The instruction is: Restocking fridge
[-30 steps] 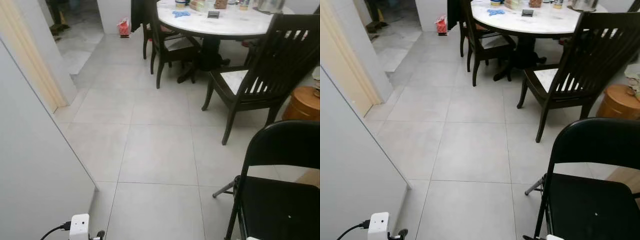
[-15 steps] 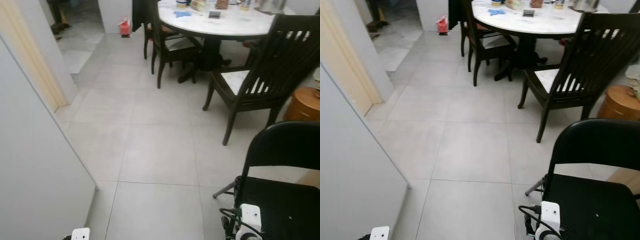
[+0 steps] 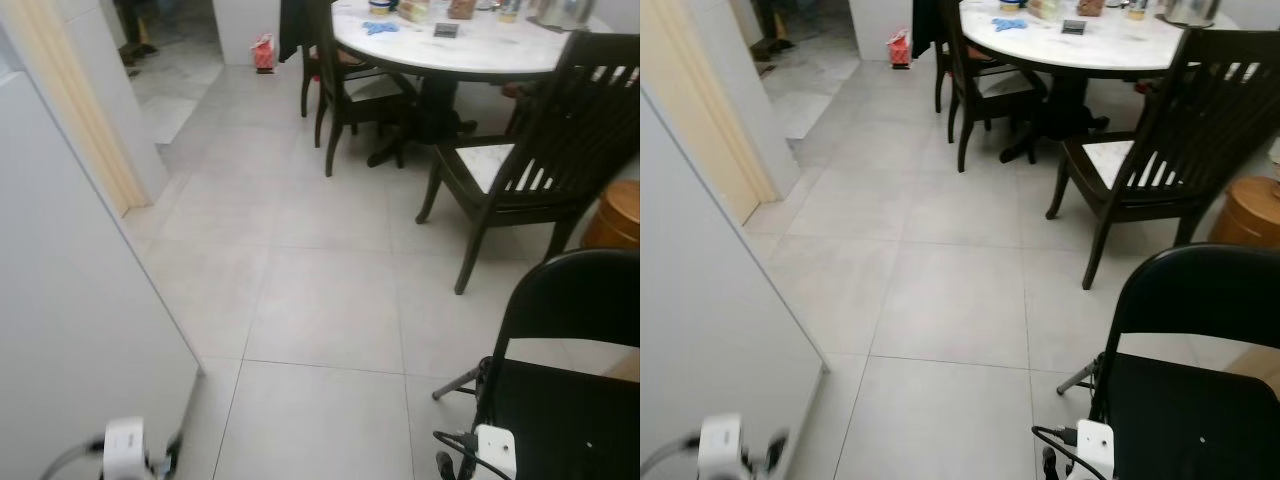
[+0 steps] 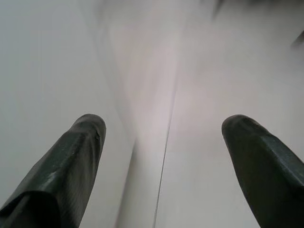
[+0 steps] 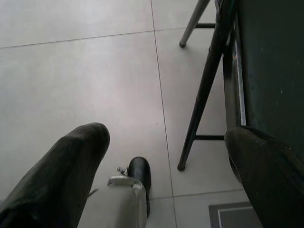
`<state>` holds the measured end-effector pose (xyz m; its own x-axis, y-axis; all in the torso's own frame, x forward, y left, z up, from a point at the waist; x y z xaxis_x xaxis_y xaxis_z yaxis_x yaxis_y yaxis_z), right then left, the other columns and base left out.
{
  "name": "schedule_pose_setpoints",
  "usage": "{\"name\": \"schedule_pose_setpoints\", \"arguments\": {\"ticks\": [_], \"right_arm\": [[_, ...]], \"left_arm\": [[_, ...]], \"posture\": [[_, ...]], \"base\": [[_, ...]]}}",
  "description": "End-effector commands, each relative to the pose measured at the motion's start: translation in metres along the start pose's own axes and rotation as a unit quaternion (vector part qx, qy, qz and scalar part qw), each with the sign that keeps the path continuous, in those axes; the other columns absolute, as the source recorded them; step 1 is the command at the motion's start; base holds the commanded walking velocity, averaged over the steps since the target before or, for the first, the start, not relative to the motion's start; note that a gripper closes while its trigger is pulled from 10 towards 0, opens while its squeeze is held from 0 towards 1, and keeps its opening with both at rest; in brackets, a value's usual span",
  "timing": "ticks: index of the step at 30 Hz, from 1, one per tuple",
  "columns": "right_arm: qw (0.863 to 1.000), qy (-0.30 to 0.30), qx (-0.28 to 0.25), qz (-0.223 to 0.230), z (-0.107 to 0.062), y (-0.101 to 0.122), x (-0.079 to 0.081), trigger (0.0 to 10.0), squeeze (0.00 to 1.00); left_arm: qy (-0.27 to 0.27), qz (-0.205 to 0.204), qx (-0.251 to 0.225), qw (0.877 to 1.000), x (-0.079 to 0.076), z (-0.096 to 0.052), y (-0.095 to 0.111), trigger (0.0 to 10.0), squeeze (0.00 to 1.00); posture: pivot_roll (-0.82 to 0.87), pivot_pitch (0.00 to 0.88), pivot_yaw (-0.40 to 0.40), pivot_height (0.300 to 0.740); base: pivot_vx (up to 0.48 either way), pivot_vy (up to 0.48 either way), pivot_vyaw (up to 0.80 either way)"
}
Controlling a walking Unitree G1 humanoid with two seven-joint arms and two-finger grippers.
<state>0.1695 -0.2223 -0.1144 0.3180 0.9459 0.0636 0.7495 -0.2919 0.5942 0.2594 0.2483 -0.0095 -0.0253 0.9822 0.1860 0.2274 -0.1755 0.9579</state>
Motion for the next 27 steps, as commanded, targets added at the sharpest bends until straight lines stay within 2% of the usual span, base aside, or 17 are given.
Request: {"name": "schedule_pose_setpoints", "arguments": {"ticks": [1,2,3,4,5,8,12,14,17,20,21,23,24,25,26,27], "right_arm": [[1.000,-0.010,0.011,0.009,-0.002,-0.006,-0.007,10.0,0.00],[1.000,-0.014,0.011,0.017,-0.003,-0.007,-0.011,10.0,0.00],[1.000,-0.014,0.011,0.017,-0.003,-0.007,-0.011,10.0,0.00],[1.000,-0.018,0.010,0.022,-0.003,-0.008,-0.013,10.0,0.00],[0.999,-0.021,0.009,0.027,-0.003,-0.008,-0.015,10.0,0.00],[0.999,-0.028,0.013,0.031,-0.004,-0.011,-0.018,10.0,0.00],[0.998,-0.035,0.016,0.040,-0.006,-0.014,-0.021,10.0,0.00],[0.998,-0.038,0.018,0.043,-0.006,-0.015,-0.023,10.0,0.00],[0.998,-0.038,0.024,0.037,-0.006,-0.017,-0.024,10.0,0.00],[0.998,-0.039,0.023,0.044,-0.007,-0.017,-0.024,10.0,0.00],[0.998,-0.039,0.025,0.043,-0.007,-0.018,-0.026,10.0,0.00],[0.998,-0.040,0.026,0.043,-0.007,-0.018,-0.027,10.0,0.00],[0.998,-0.040,0.026,0.043,-0.007,-0.018,-0.027,10.0,0.00],[0.998,-0.041,0.032,0.045,-0.009,-0.023,-0.028,10.0,0.00],[0.998,-0.041,0.032,0.045,-0.009,-0.023,-0.028,10.0,0.00],[0.998,-0.041,0.033,0.045,-0.009,-0.024,-0.028,10.0,0.00]], "left_arm": [[-0.022,-0.002,-0.036,0.999,-0.013,-0.004,0.010,10.0,0.00],[-0.051,0.015,-0.073,0.996,-0.034,-0.013,0.024,10.0,0.00],[-0.051,0.015,-0.073,0.996,-0.034,-0.013,0.024,10.0,0.00],[-0.069,0.027,-0.091,0.993,-0.047,-0.021,0.028,10.0,0.00],[-0.068,0.025,-0.094,0.993,-0.049,-0.025,0.027,10.0,0.00],[-0.044,0.020,-0.089,0.995,-0.043,-0.043,0.019,10.0,0.00],[-0.015,0.015,-0.075,0.997,-0.029,-0.059,0.013,10.0,0.00],[-0.016,0.018,-0.065,0.998,-0.027,-0.063,0.010,10.0,0.00],[-0.021,0.024,-0.051,0.998,-0.029,-0.061,0.009,10.0,0.00],[-0.024,0.019,-0.002,1.000,-0.033,-0.048,-0.004,10.0,0.00],[-0.019,0.033,0.053,0.998,-0.031,-0.041,-0.026,10.0,0.00],[-0.002,0.023,0.083,0.996,-0.025,-0.038,-0.036,10.0,0.00],[-0.002,0.023,0.083,0.996,-0.025,-0.038,-0.036,10.0,0.00],[0.045,-0.003,0.167,0.985,-0.009,-0.039,-0.062,10.0,0.00],[0.045,-0.003,0.167,0.985,-0.009,-0.039,-0.062,10.0,0.00],[0.054,-0.012,0.191,0.980,-0.006,-0.041,-0.069,10.0,0.00]], "posture": [[-0.08,0.000,0.028,0.740],[-0.11,0.000,0.039,0.740],[-0.11,0.000,0.039,0.740],[-0.11,0.000,0.045,0.740],[-0.12,0.000,0.046,0.740],[-0.13,0.000,0.054,0.740],[-0.13,0.000,0.056,0.740],[-0.12,0.000,0.052,0.740],[-0.12,0.000,0.050,0.740],[-0.12,0.000,0.049,0.740],[-0.11,0.000,0.046,0.740],[-0.11,0.000,0.035,0.740],[-0.11,0.000,0.035,0.740],[-0.11,0.000,0.028,0.740],[-0.11,0.000,0.028,0.740],[-0.12,0.000,0.026,0.740]], "base": [[0.000,0.000,0.00],[0.000,0.000,0.00],[0.000,0.000,0.00],[0.000,0.000,0.00],[0.000,0.000,0.00],[0.000,0.000,0.00],[0.000,0.000,0.00],[0.000,0.000,0.00],[0.000,0.000,0.00],[0.000,0.000,0.00],[0.000,0.000,0.00],[0.000,0.000,0.00],[0.000,0.000,0.00],[0.000,0.000,0.00],[0.000,0.000,0.00],[0.000,0.000,0.00]]}}
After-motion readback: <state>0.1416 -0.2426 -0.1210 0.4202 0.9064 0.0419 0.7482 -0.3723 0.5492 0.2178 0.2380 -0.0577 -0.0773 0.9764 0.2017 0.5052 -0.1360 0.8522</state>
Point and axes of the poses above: a point about 5 cm out from each wrist's last joint towards the gripper, its own z axis pointing out of the wrist towards the gripper, its own y axis along the axis of the wrist's last joint, x = y × z, the point moved 3 cm from there along z, pointing out of the wrist towards the gripper, and after that the axes turned 5 degrees about z, right-handed, at the moved point
